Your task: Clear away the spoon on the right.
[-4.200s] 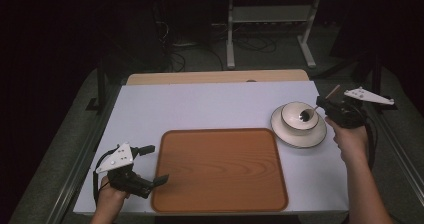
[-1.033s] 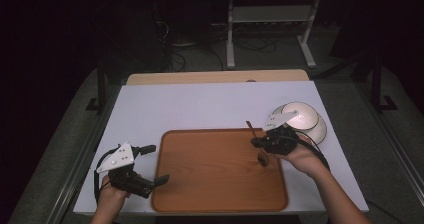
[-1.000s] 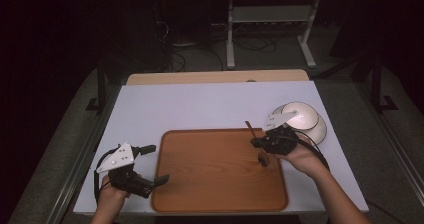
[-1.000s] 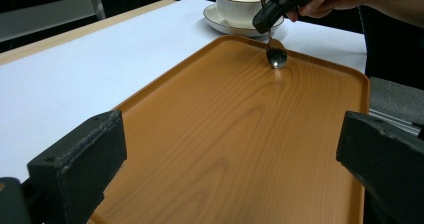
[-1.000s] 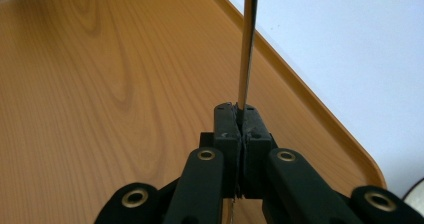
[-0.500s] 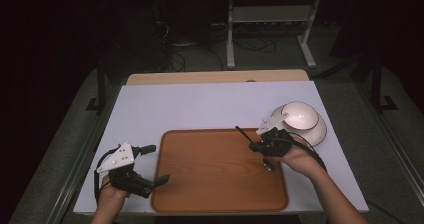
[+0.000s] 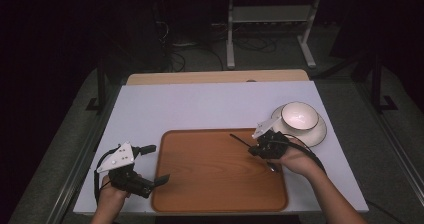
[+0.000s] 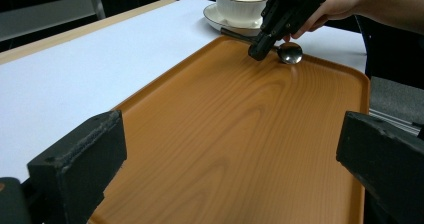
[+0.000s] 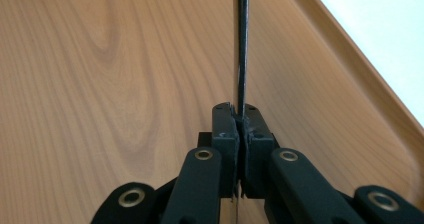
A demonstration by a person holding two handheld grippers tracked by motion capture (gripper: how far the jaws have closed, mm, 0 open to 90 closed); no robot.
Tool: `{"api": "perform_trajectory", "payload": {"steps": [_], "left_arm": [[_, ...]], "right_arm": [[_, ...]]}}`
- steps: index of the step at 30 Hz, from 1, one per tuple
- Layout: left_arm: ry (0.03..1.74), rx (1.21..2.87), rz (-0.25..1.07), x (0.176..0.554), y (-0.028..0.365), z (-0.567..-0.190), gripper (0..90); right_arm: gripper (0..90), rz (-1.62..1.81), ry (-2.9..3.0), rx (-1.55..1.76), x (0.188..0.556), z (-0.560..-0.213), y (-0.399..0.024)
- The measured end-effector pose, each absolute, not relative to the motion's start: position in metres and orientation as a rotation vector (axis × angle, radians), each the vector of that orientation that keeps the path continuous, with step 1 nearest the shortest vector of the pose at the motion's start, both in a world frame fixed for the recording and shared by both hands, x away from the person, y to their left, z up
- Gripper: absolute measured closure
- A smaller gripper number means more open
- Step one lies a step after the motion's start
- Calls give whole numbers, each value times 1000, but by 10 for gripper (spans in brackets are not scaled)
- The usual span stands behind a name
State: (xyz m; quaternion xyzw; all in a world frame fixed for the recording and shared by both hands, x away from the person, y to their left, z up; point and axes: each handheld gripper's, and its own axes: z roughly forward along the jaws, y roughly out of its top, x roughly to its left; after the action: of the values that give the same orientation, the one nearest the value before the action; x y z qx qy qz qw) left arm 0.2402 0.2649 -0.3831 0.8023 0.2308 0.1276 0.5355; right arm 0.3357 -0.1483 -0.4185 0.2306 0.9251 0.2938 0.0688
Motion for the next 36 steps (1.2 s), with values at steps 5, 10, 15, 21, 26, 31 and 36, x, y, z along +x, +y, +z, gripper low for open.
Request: {"api": "perform_trajectory", "payload": {"steps": [5, 10, 15, 21, 26, 31, 36], "left_arm": [[549, 1911, 304, 240, 265, -383, 0], [550, 1910, 303, 240, 265, -383, 0], [551, 1911, 303, 240, 265, -383, 0], [551, 1910, 303, 240, 265, -383, 0], [549, 1910, 303, 240, 265, -383, 0], [552, 1909, 304, 241, 265, -383, 0], [548, 1912, 303, 240, 265, -383, 0]], "right_arm": [[854, 867, 2809, 675, 336, -422, -147], [832, 828, 2825, 654, 335, -426, -144], [831, 823, 2839, 652, 335, -427, -142], [802, 815, 2841, 649, 335, -428, -143], [664, 832, 2833, 661, 335, -427, -144], [434, 885, 2822, 699, 335, -425, -147], [181, 979, 2785, 750, 333, -423, -150]]}}
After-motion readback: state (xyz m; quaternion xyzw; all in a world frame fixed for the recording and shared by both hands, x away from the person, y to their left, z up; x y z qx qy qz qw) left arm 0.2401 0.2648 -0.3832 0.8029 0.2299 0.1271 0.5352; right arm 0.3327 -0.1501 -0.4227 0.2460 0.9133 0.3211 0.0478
